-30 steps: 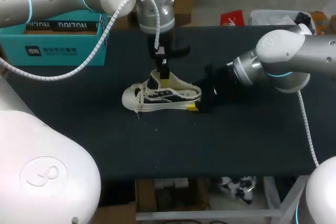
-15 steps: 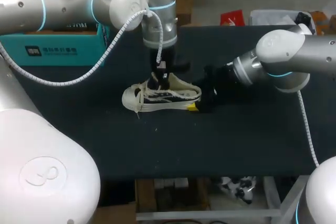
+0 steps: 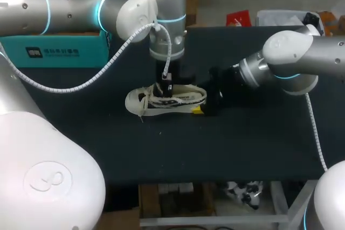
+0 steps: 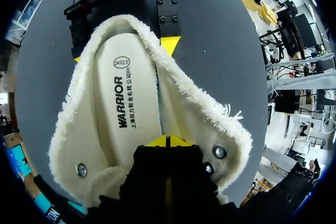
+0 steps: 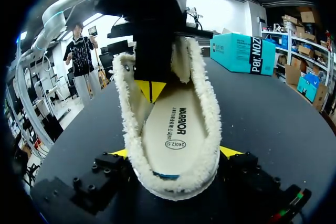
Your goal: Open the shoe tongue, take the insole out of the shoe, put the insole back into the shoe, and pack the shoe into the shoebox
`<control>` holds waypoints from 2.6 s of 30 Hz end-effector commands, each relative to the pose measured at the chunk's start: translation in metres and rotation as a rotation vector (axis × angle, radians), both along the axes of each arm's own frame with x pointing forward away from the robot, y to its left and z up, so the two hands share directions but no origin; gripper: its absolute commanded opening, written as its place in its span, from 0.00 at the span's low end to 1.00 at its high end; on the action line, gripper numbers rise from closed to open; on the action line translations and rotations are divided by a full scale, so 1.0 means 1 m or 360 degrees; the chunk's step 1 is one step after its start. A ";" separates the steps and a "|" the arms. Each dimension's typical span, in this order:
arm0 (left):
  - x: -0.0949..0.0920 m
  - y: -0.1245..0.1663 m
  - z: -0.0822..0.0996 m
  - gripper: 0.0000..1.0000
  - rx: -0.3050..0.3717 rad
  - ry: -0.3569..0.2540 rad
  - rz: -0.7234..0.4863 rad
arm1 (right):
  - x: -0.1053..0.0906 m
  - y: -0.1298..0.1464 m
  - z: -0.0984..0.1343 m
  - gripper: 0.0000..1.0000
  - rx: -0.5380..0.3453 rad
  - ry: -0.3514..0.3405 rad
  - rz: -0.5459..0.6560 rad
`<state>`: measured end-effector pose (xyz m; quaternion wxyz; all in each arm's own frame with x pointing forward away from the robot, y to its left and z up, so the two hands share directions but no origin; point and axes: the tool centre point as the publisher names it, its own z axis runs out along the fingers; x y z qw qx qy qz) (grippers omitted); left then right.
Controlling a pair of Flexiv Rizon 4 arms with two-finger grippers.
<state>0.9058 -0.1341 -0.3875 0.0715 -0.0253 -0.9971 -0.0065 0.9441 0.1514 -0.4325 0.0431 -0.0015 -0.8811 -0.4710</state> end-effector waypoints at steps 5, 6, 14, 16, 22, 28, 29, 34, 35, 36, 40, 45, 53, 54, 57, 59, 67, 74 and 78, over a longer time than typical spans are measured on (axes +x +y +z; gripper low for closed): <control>-0.005 0.003 -0.026 0.00 -0.0025 -0.0070 0.0089 | 0.002 0.003 -0.009 0.00 0.0003 0.0005 0.0003; -0.005 0.003 -0.027 0.00 -0.0024 -0.0069 0.0088 | 0.002 0.003 -0.009 0.00 0.0003 0.0005 0.0003; -0.004 0.004 -0.028 0.04 -0.0063 -0.0145 0.0102 | 0.002 0.003 -0.009 0.00 0.0003 0.0005 0.0003; -0.005 0.004 -0.025 0.10 -0.0072 -0.0162 0.0093 | 0.002 0.003 -0.009 0.00 0.0003 0.0005 0.0003; -0.008 -0.001 -0.025 0.25 -0.0072 -0.0205 0.0080 | 0.002 0.003 -0.009 0.00 0.0003 0.0005 0.0003; -0.004 -0.006 -0.038 0.28 -0.0041 -0.0276 0.0096 | 0.002 0.003 -0.009 0.00 0.0003 0.0005 0.0003; -0.002 -0.007 -0.041 0.30 -0.0040 -0.0299 0.0107 | 0.002 0.003 -0.009 0.00 0.0003 0.0005 0.0003; 0.010 -0.009 -0.061 0.32 -0.0031 -0.0365 0.0132 | 0.002 0.003 -0.009 0.00 0.0003 0.0005 0.0003; 0.013 -0.009 -0.064 0.32 -0.0028 -0.0391 0.0140 | 0.002 0.003 -0.009 0.00 0.0003 0.0005 0.0003; 0.017 -0.009 -0.068 0.32 -0.0026 -0.0422 0.0153 | 0.002 0.003 -0.009 0.00 0.0003 0.0005 0.0003; 0.033 -0.006 -0.082 0.31 -0.0028 -0.0550 0.0177 | 0.002 0.003 -0.009 0.00 0.0003 0.0005 0.0003; 0.056 -0.002 -0.096 0.32 -0.0046 -0.0638 0.0185 | 0.002 0.003 -0.009 0.00 0.0003 0.0005 0.0003; 0.092 -0.003 -0.114 0.30 -0.0054 -0.0764 0.0177 | 0.002 0.003 -0.009 0.00 0.0003 0.0005 0.0003; 0.097 -0.004 -0.116 0.30 -0.0054 -0.0792 0.0181 | 0.002 0.003 -0.009 0.00 0.0003 0.0005 0.0003; 0.103 -0.006 -0.118 0.30 -0.0059 -0.0832 0.0168 | 0.002 0.003 -0.009 0.00 0.0003 0.0005 0.0003; 0.108 -0.008 -0.119 0.30 -0.0069 -0.0841 0.0151 | 0.002 0.003 -0.009 0.00 0.0003 0.0005 0.0003; 0.115 -0.016 -0.113 0.00 -0.0130 -0.0862 0.0124 | 0.002 0.003 -0.009 0.00 0.0003 0.0005 0.0003; 0.101 -0.013 -0.078 0.00 -0.0224 -0.0839 0.0089 | 0.002 0.003 -0.009 0.00 0.0003 0.0005 0.0003; 0.088 -0.013 -0.054 0.00 -0.0280 -0.0840 0.0070 | 0.002 0.003 -0.009 0.00 0.0003 0.0005 0.0003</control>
